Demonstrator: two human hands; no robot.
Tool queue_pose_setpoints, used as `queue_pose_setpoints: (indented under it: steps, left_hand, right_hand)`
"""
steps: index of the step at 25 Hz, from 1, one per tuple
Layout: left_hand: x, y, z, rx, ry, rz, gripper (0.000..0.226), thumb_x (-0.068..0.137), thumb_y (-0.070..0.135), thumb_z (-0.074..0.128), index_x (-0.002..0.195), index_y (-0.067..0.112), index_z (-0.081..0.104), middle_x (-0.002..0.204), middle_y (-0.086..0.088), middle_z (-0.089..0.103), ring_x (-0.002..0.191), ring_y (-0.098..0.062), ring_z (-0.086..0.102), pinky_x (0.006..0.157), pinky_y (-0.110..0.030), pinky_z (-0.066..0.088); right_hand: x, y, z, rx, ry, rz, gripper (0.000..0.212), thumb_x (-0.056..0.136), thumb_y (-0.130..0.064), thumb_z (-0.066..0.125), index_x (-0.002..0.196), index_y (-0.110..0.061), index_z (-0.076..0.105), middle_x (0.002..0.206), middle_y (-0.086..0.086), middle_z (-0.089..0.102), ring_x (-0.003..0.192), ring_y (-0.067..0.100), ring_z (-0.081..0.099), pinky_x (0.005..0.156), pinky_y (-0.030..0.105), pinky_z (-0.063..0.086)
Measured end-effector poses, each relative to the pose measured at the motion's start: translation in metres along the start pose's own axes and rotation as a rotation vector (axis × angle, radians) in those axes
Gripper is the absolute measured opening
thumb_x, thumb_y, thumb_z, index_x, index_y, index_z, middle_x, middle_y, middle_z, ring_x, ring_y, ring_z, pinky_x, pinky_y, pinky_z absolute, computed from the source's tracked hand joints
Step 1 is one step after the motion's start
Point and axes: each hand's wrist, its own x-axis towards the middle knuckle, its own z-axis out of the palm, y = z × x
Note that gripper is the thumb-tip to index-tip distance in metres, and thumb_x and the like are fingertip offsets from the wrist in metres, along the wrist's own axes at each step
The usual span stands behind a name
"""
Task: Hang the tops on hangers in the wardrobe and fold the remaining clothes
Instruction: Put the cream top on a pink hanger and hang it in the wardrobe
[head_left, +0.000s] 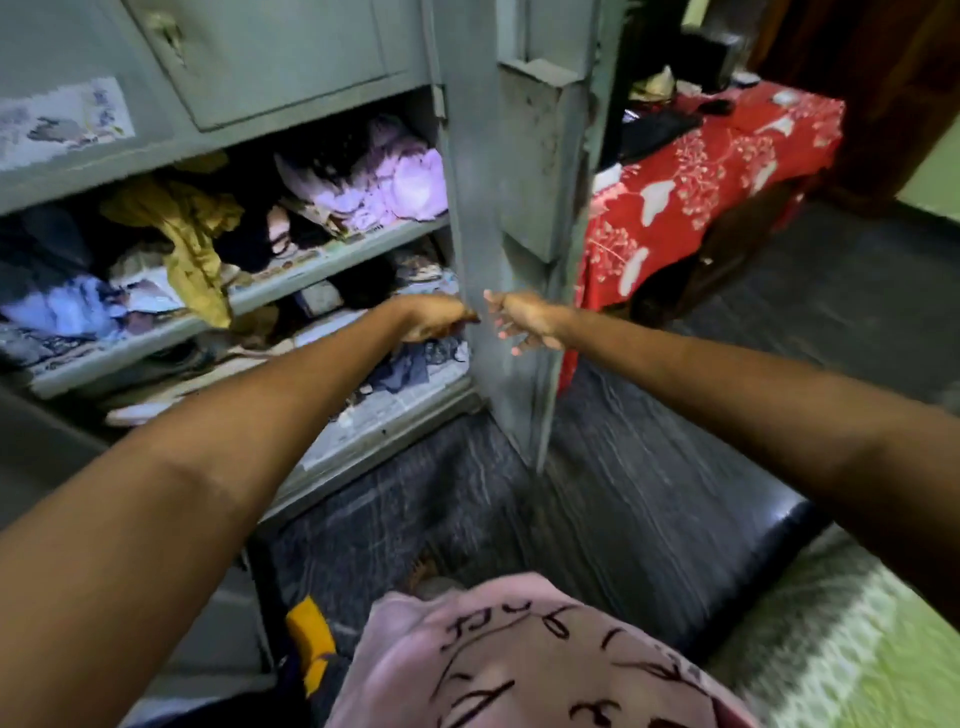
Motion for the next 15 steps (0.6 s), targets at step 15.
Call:
queue_pose_setpoints:
  steps: [15]
  left_hand:
    - [0.090, 0.185, 0.303, 0.019, -0.300, 0.257, 0.022, 0.096, 0.026, 0.050, 0.107, 0.008, 0.056, 0.111, -0.012, 0.058, 0.107, -0.026, 0.052, 0.084, -0.029, 0.040]
  right_hand:
    - [-0.146, 0.209, -0.217, 0.542, 0.854, 0.262, 0.042, 0.100, -0.039, 0.035, 0.121, -0.007, 0.052, 0.113, 0.007, 0.051, 0.105, 0.022, 0.050, 0.090, 0.035, 0.037]
